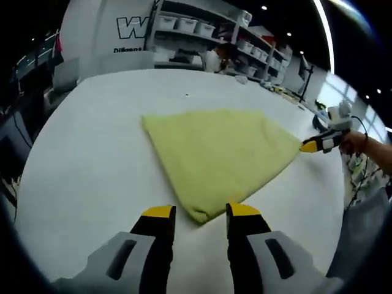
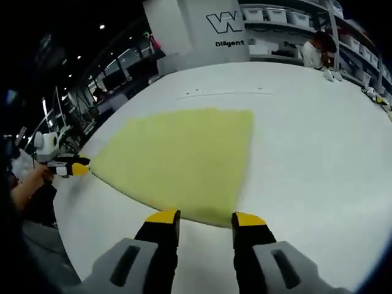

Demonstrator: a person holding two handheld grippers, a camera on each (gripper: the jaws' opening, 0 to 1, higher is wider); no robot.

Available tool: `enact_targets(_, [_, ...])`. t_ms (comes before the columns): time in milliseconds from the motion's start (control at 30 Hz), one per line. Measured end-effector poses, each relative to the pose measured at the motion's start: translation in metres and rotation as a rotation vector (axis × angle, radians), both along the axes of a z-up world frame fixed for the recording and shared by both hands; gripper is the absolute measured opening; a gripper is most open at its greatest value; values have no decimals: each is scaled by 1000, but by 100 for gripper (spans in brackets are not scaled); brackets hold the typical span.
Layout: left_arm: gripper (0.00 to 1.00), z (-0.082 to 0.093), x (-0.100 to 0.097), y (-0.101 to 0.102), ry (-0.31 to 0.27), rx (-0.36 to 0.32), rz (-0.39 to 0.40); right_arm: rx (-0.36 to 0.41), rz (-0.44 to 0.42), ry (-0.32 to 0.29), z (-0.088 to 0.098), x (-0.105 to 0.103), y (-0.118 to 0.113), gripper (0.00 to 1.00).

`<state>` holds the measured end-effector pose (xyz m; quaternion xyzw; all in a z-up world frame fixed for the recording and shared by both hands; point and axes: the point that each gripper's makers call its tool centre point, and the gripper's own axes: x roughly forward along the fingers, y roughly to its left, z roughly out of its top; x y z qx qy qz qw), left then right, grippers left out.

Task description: Fold the garment on the visible template until the final outline fits inside the template.

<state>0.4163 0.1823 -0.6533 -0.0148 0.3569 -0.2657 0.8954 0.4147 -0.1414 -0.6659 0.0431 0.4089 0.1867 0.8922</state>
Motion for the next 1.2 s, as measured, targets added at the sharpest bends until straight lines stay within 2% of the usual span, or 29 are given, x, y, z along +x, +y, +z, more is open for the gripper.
enact_targets(233, [22, -4, -3, 2, -2, 6, -1, -20, -4, -8, -1, 0, -6, 18])
enact_targets(333, [13, -7, -3, 2, -10, 28, -14, -26, -4, -11, -1, 1, -8, 14])
enact_targets(467, [6, -11, -4, 2, -11, 57, -40, -30, -3, -8, -2, 1, -9, 10])
enact_targets(567, [2, -11, -5, 2, -21, 69, -61, -42, 1, -11, -2, 1, -10, 1])
enact_targets(767, [1, -8, -3, 8, -65, 116, -118, -73, 49, -15, -2, 0, -11, 0])
enact_targets(867, [1, -6, -3, 13, -81, 146, -151, -82, 49, -14, -2, 0, -13, 0])
enact_targets(967, [1, -3, -2, 12, -97, 148, -176, -81, 50, -11, -2, 1, -15, 0])
enact_targets(1133, [1, -7, -3, 12, -87, 184, -199, -92, 49, -5, -2, 0, -15, 0])
enact_targets(1167, [1, -9, -4, 12, -78, 187, -199, -93, 47, -3, -2, 0, -16, 0])
enact_targets(1200, [1, -13, -5, 19, -46, 211, -165, -95, 40, 8, -2, -1, -16, 0])
